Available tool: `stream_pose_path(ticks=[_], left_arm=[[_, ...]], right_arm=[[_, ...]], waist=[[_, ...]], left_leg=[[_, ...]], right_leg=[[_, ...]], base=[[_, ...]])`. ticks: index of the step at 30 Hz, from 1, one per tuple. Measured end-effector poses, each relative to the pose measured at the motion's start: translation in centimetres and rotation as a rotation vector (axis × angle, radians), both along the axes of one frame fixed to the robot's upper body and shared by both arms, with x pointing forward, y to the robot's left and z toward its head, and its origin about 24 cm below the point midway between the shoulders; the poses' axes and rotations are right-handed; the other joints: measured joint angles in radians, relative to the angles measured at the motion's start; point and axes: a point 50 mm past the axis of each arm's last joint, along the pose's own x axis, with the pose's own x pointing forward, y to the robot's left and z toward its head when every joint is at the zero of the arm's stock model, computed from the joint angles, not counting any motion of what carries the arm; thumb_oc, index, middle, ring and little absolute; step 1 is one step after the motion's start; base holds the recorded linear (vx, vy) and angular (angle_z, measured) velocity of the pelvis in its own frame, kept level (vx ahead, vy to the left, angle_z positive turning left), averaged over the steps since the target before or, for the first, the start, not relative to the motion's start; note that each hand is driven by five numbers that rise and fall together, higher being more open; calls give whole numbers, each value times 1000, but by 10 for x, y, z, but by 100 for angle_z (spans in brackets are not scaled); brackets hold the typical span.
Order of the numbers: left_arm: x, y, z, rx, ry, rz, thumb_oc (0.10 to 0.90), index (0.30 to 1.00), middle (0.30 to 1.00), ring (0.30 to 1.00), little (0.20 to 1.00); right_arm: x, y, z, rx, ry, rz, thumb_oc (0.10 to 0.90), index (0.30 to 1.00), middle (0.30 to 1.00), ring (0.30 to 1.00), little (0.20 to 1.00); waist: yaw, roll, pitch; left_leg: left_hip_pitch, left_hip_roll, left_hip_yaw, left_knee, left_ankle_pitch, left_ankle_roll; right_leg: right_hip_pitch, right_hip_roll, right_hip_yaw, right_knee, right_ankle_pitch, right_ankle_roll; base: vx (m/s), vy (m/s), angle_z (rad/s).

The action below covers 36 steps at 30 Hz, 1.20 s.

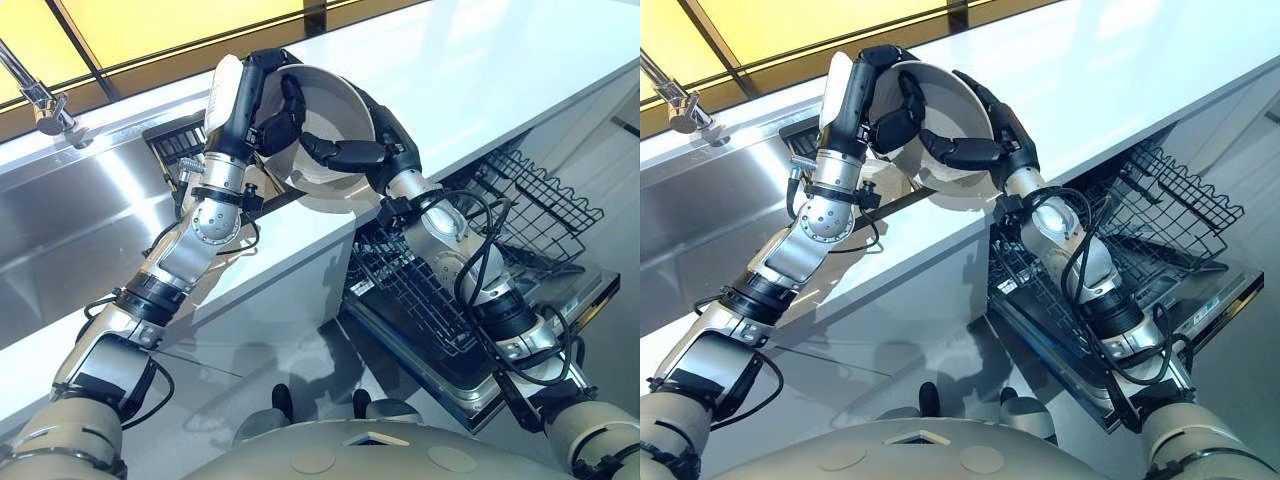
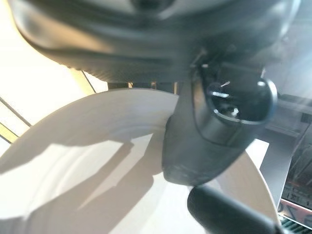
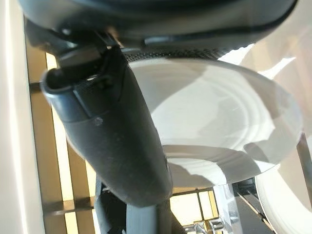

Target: Pick up plates and place into dishwasher.

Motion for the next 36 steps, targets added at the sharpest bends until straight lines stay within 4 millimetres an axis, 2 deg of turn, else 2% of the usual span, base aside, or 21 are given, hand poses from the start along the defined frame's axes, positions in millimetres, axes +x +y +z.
stream_pose_path(ticks=[11, 12, 15, 17, 19, 20, 24, 27, 29, 32, 33, 34, 36], left_arm=[[0, 2, -2, 34, 25, -11, 114, 312, 312, 312, 214], [0, 2, -2, 33, 26, -12, 144, 338, 338, 338, 244], [0, 2, -3, 15, 44, -25, 300, 472, 472, 472, 400], [1, 2, -4, -31, 86, -54, 435, 587, 587, 587, 535], [1, 0, -9, -118, 151, -100, 800, 900, 900, 900, 900], [1, 0, -11, -174, 187, -128, 800, 900, 900, 900, 900], [-1, 0, -18, -574, 308, -280, 800, 900, 900, 900, 900], [2, 4, -17, -701, 369, -342, 800, 900, 900, 900, 900], [4, 3, -22, -714, 445, -349, 800, 900, 900, 900, 900], [5, 6, -36, -676, 565, -328, 800, 900, 900, 900, 900], [5, 11, -39, -661, 592, -312, 800, 900, 900, 900, 900], [4, 20, -44, -648, 623, -285, 800, 900, 900, 900, 900], [1, 37, -47, -657, 632, -238, 800, 900, 900, 900, 900]], right_arm=[[0, 4, -9, -35, 24, 2, 100, 300, 300, 300, 200], [0, 4, -9, -35, 24, 1, 100, 300, 300, 300, 200], [0, 4, -10, -35, 26, 0, 100, 300, 300, 300, 200], [0, 4, -11, -37, 29, -2, 100, 300, 300, 300, 200], [1, 2, -13, -44, 36, -10, 100, 300, 300, 300, 200], [2, 1, -14, -48, 43, -14, 100, 300, 300, 300, 200], [2, -6, -19, -16, 93, -45, 100, 300, 300, 300, 200], [4, -13, -14, -12, 43, -123, 100, 300, 300, 300, 200], [7, -26, 0, -6, -51, -240, 100, 300, 300, 300, 200], [12, -62, 34, -103, -263, -482, 100, 300, 300, 300, 200], [12, -77, 45, -137, -331, -555, 100, 300, 300, 300, 200], [12, -101, 61, -208, -421, -671, 100, 300, 300, 300, 200], [8, -136, 78, -311, -506, -825, 100, 300, 300, 300, 200]], waist=[[4, 0, 0], [4, 0, 0], [4, 0, 0], [5, 0, 0], [5, 0, 0], [6, 0, 0], [7, -1, 0], [6, -1, 0], [13, -1, 0], [24, -1, 0], [24, -1, 0], [24, -1, 0], [24, -1, 0]], left_leg=[[0, 0, -5, 0, 0, 0], [0, 0, -5, 0, 0, 0], [0, 0, -5, 0, 0, 0], [0, 0, -5, 0, 0, 0], [0, 0, -5, 0, 0, 0], [0, 0, -4, 0, 0, 0], [0, 1, -2, 0, 0, 0], [0, 1, -2, 0, -1, -1], [-1, 1, 0, 0, -2, 0], [-3, -1, 4, 0, -3, 2], [-3, -1, 4, 0, -4, 2], [-3, -3, 5, 0, -5, 3], [-4, -2, 5, 0, -7, 2]], right_leg=[[1, 0, -1, 0, 0, 0], [1, 0, -2, -1, 0, 0], [0, 0, -1, -1, 0, 0], [0, 0, -1, -1, 0, 0], [0, 0, -1, 0, 0, 0], [0, 0, -1, 0, 0, 0], [-2, 0, 0, 0, 0, 0], [-5, 0, 1, 0, 0, 0], [-8, -1, 2, 0, 0, 1], [-12, -3, 5, 0, 0, 1], [-12, -4, 5, 0, 0, 0], [-13, -5, 5, -1, 0, 0], [-14, -4, 3, -1, 0, 0]], base=[[0, 0, 0], [0, 0, 0], [0, 0, 0], [0, 0, 0], [0, 0, 0], [0, 0, 0], [0, 0, 0], [0, 0, 0], [0, 0, 0], [11, -4, -2], [12, -12, -3], [0, 0, 0], [-25, -19, -4]])
